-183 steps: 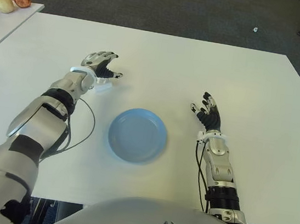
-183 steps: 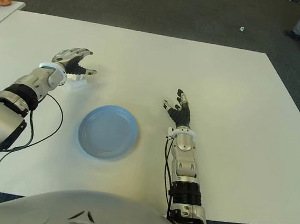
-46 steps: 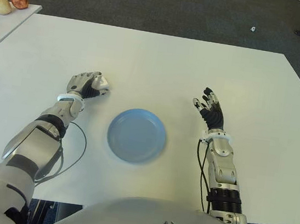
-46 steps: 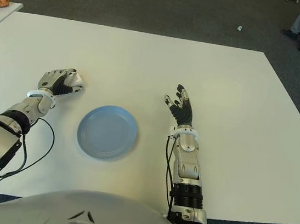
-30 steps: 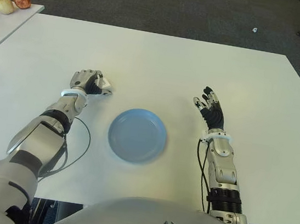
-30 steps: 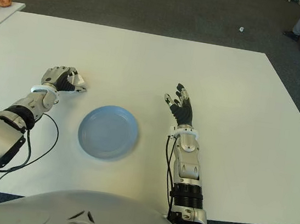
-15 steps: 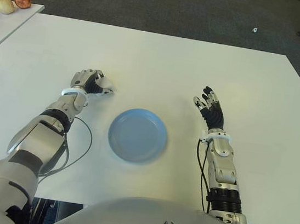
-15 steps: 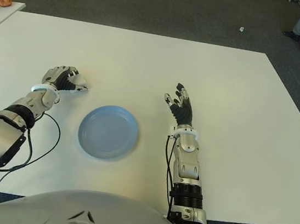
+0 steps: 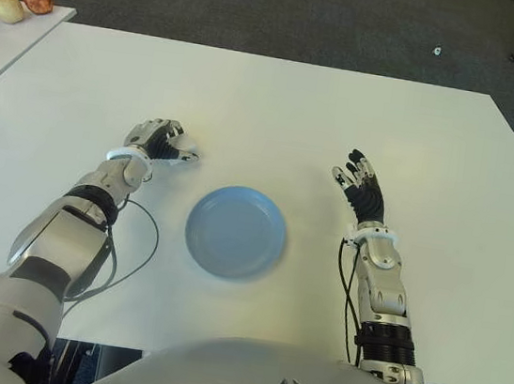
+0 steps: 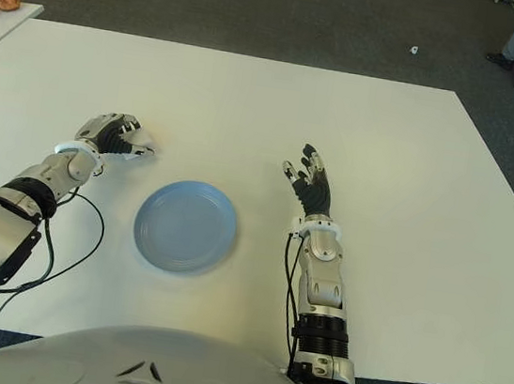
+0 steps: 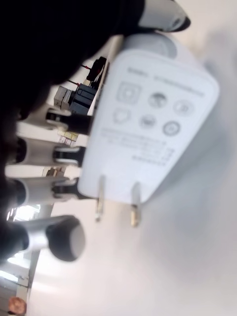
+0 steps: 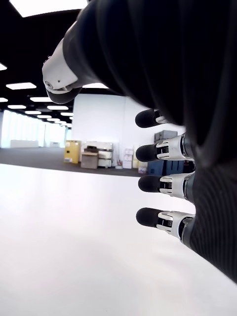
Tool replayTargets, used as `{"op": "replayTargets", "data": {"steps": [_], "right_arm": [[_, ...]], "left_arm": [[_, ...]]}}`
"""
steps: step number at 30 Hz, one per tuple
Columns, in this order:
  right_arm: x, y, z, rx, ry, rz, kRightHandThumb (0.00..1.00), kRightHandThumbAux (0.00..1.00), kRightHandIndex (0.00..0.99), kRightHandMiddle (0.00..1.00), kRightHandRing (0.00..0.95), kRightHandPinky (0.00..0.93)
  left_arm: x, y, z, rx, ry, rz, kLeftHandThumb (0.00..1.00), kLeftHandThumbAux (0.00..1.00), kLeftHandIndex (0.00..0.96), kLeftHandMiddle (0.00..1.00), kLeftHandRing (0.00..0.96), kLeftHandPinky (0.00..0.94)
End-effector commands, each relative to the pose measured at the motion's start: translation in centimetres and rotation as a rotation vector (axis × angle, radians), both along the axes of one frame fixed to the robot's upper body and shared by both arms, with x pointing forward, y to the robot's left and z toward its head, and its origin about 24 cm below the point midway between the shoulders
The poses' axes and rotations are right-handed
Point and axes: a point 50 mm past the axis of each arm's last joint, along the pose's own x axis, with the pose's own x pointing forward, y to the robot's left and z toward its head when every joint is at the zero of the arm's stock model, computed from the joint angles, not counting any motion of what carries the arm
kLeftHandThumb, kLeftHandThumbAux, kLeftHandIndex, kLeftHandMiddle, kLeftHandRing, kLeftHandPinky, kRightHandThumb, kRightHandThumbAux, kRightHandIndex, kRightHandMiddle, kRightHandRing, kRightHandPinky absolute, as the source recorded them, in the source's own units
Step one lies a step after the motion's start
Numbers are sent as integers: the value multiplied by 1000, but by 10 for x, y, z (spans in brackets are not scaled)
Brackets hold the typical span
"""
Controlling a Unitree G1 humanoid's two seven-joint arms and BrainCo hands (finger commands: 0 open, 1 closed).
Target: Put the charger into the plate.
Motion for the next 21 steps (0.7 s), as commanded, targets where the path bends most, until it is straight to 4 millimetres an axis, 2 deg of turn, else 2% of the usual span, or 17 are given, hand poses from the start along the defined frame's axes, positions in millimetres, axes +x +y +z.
{"op": "replayTargets", "data": {"steps": [1, 9, 12, 21], "right_arm": [[1, 0, -1, 13, -1, 4, 0, 632, 0, 33, 12, 24], [1, 1, -1, 13, 1, 4, 0, 630, 0, 31, 10, 22], [1, 0, -1, 9, 6, 4, 0, 630, 0, 30, 9, 20], [1, -3, -4, 3, 16, 0, 0, 636, 0, 29, 7, 19]], "left_arm": [[5, -2, 9, -51, -34, -22, 749, 698, 442, 875, 874, 877], [21, -7, 50, -143, -184, -124, 750, 698, 442, 878, 878, 886], [24, -13, 72, -184, -250, -207, 750, 698, 442, 878, 879, 887], [9, -33, 107, -195, -368, -461, 749, 698, 442, 878, 876, 876]]}}
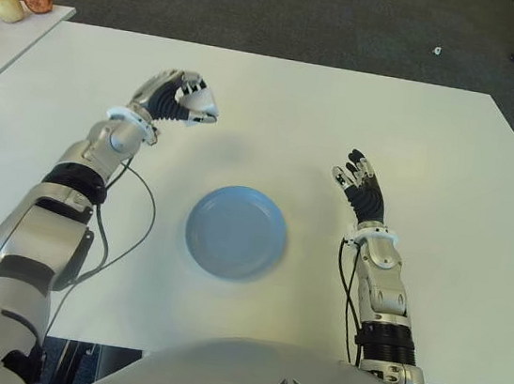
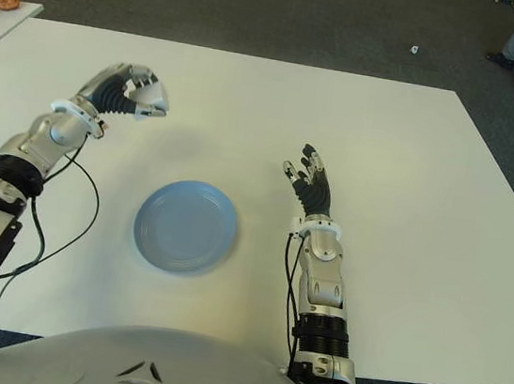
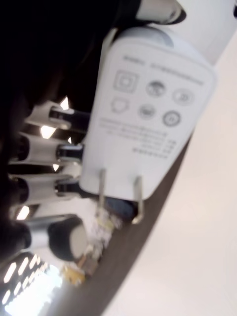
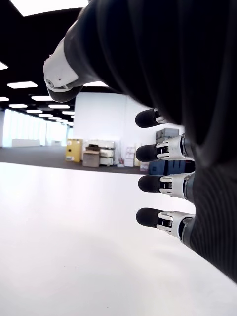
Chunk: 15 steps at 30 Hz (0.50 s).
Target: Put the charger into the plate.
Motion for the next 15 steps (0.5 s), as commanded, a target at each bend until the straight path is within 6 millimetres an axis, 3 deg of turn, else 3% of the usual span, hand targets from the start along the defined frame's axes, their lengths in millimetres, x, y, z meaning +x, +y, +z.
{"op": "replayTargets", "data": {"steps": [1, 15], "right_arm": [[1, -2, -3, 2, 15, -4, 0, 638, 0, 28, 6, 19], [3, -1, -5, 3, 22, -2, 0, 650, 0, 26, 3, 23]], "left_arm": [[-17, -9, 4, 42, -40, -129, 749, 698, 442, 878, 876, 875], [-56, -37, 22, 119, -80, -381, 748, 698, 442, 874, 871, 862]]}}
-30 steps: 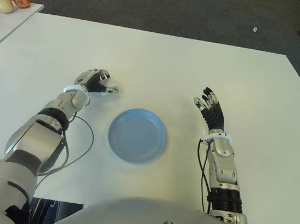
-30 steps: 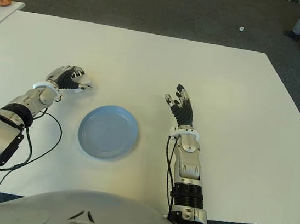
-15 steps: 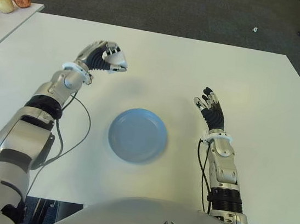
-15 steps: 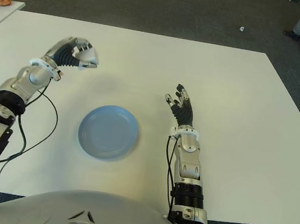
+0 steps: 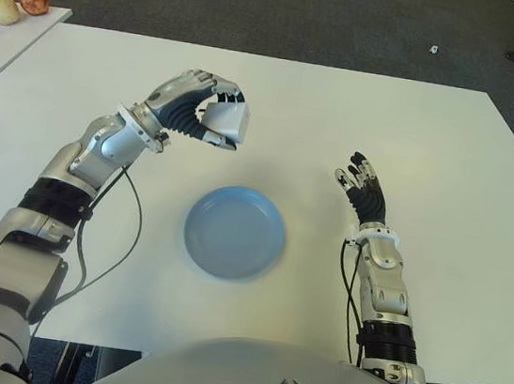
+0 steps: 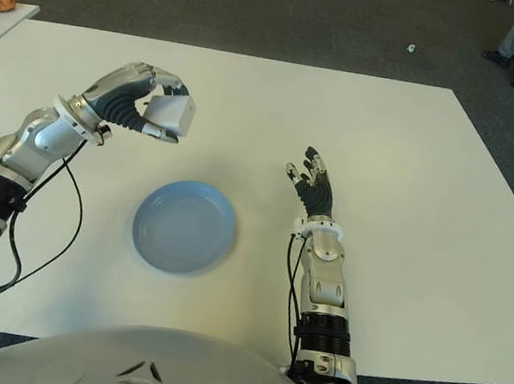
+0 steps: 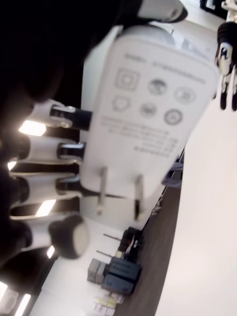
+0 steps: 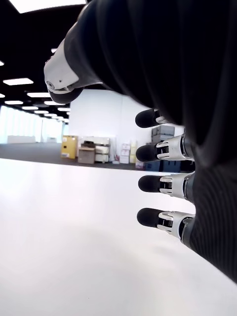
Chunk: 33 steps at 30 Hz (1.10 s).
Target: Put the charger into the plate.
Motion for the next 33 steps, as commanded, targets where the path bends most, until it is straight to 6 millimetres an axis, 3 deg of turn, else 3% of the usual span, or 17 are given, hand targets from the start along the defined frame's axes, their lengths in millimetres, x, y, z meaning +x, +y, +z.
{"op": "replayTargets", "data": {"steps": [1, 16, 33], "right_arm": [[3, 2, 0, 7, 1, 6, 0, 650, 0, 26, 4, 23], [9, 6, -9, 32, 40, 4, 0, 665, 0, 41, 19, 41], [11, 19, -37, 115, 73, -13, 0, 692, 0, 18, 1, 19]], "left_arm": [[-12, -3, 1, 29, 19, -59, 748, 698, 442, 873, 870, 861], [-31, -14, 8, 38, 15, -269, 750, 698, 442, 868, 867, 842], [-38, -20, 8, 50, 4, -381, 751, 697, 442, 869, 866, 853]]}}
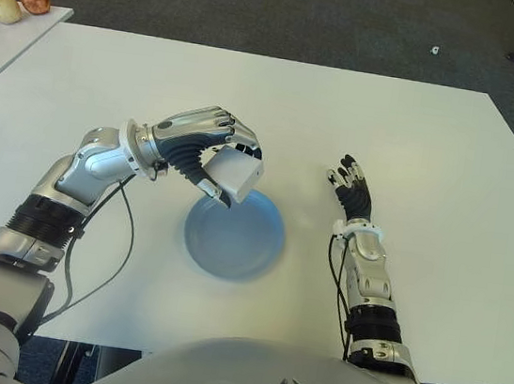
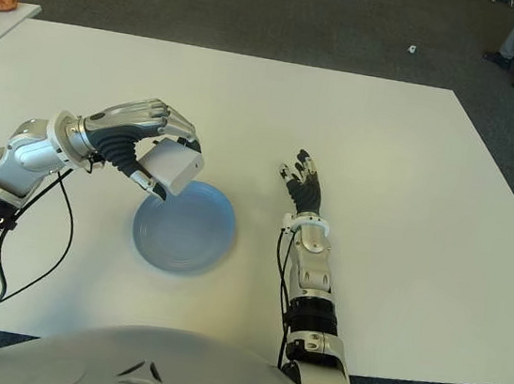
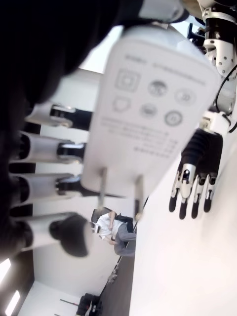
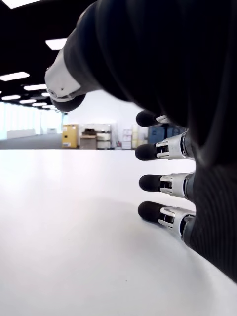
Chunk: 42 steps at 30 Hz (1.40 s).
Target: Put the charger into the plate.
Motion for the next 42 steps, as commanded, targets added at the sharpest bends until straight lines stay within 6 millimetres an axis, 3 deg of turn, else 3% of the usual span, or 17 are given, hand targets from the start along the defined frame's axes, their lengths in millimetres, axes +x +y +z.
{"op": "replayTargets", "data": {"steps": [1, 18, 25, 31, 33, 35, 36, 37, 39, 42], "right_arm": [[-3, 4, -12, 26, 36, 1, 0, 691, 0, 16, 0, 19], [-6, 8, -19, 25, 23, 3, 0, 679, 0, 9, 0, 28], [-6, 9, -19, 24, 10, 7, 0, 690, 0, 14, 0, 28], [-6, 10, -19, 22, 5, 9, 0, 682, 0, 14, 0, 25], [-7, 10, -18, 20, 1, 11, 0, 675, 0, 13, 0, 23], [-7, 11, -18, 21, 0, 13, 0, 674, 0, 14, 0, 22], [-7, 11, -18, 21, 0, 13, 0, 674, 0, 14, 0, 21], [-7, 11, -18, 23, 0, 13, 0, 674, 0, 15, 0, 21], [-8, 12, -17, 25, 1, 13, 0, 674, 0, 15, 0, 22], [-9, 12, -16, 26, 0, 14, 0, 675, 0, 14, 0, 22]], "left_arm": [[0, -2, -1, -1, -16, -27, 751, 697, 442, 869, 866, 857], [-3, -1, -4, -5, -28, -38, 750, 698, 442, 867, 864, 860], [-4, -3, -11, -36, 42, -27, 749, 698, 442, 862, 860, 855], [-1, 1, -15, 27, 116, -2, 737, 693, 441, 807, 796, 748], [-1, 3, -15, 91, 127, 6, 721, 691, 433, 740, 713, 641], [-1, 5, -16, 160, 138, 13, 708, 693, 425, 569, 522, 460], [-1, 5, -16, 183, 141, 16, 619, 617, 354, 470, 427, 372], [-1, 6, -16, 224, 138, 18, 586, 589, 328, 435, 393, 341], [-1, 8, -16, 278, 132, 21, 461, 511, 187, 294, 272, 237], [-2, 10, -16, 311, 125, 22, 354, 469, 99, 207, 201, 181]]}}
